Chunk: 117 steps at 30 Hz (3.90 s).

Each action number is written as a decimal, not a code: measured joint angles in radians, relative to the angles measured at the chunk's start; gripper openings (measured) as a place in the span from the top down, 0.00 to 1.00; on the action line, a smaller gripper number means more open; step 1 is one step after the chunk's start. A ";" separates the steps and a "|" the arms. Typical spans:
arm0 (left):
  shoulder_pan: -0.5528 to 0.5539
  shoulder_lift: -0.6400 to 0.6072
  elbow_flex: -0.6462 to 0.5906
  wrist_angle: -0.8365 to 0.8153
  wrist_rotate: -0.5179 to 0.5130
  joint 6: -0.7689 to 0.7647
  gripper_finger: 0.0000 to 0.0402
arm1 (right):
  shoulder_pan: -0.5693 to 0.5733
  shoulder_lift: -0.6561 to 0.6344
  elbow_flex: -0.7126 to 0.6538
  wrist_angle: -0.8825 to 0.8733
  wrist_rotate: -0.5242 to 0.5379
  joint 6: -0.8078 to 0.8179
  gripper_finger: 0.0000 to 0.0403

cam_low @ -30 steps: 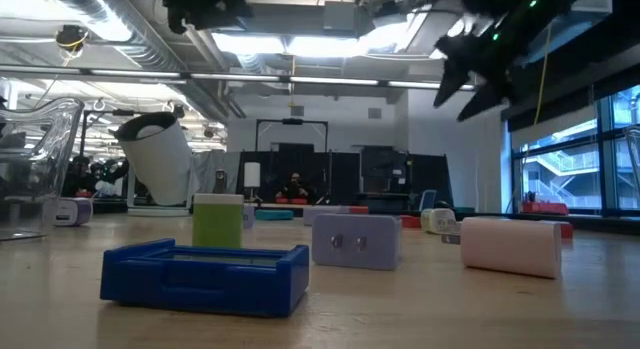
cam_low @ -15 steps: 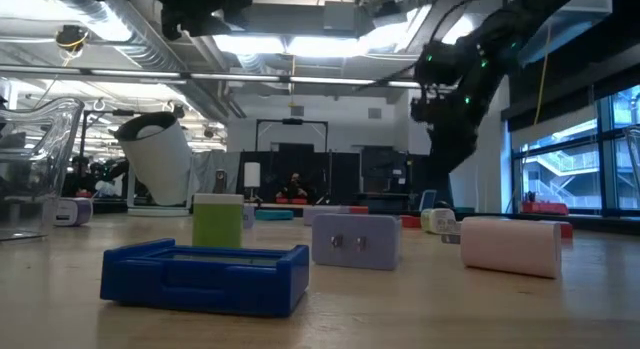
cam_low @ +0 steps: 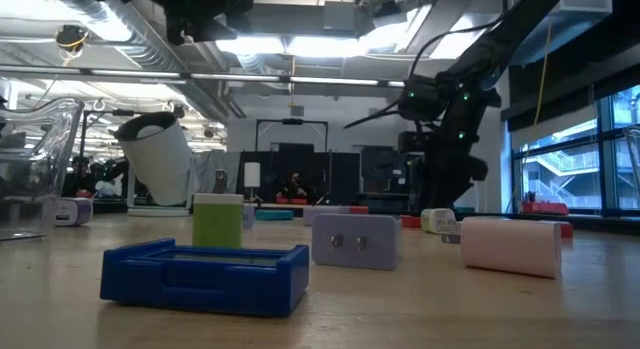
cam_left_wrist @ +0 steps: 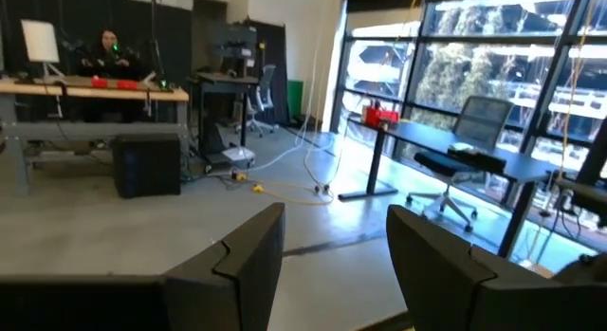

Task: Pick & Place Office items
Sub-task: Put the left orange timer into the right transparent bin

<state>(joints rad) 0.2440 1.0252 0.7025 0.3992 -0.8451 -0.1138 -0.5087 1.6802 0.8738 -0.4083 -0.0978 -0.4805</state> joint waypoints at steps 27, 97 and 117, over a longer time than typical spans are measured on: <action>0.000 0.000 0.000 -0.037 0.002 -0.031 0.55 | -0.001 0.062 0.003 0.027 -0.006 0.392 0.62; -0.006 0.000 0.000 -0.233 0.125 0.004 0.55 | 0.256 -0.248 0.000 1.070 -0.133 1.124 0.61; -0.006 0.000 0.000 -0.247 0.135 -0.258 0.55 | 0.485 -0.686 0.000 0.153 -0.314 1.263 0.61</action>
<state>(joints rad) 0.2375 1.0248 0.7025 0.1527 -0.7103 -0.3716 -0.0237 0.9946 0.8738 -0.2549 -0.4115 0.7826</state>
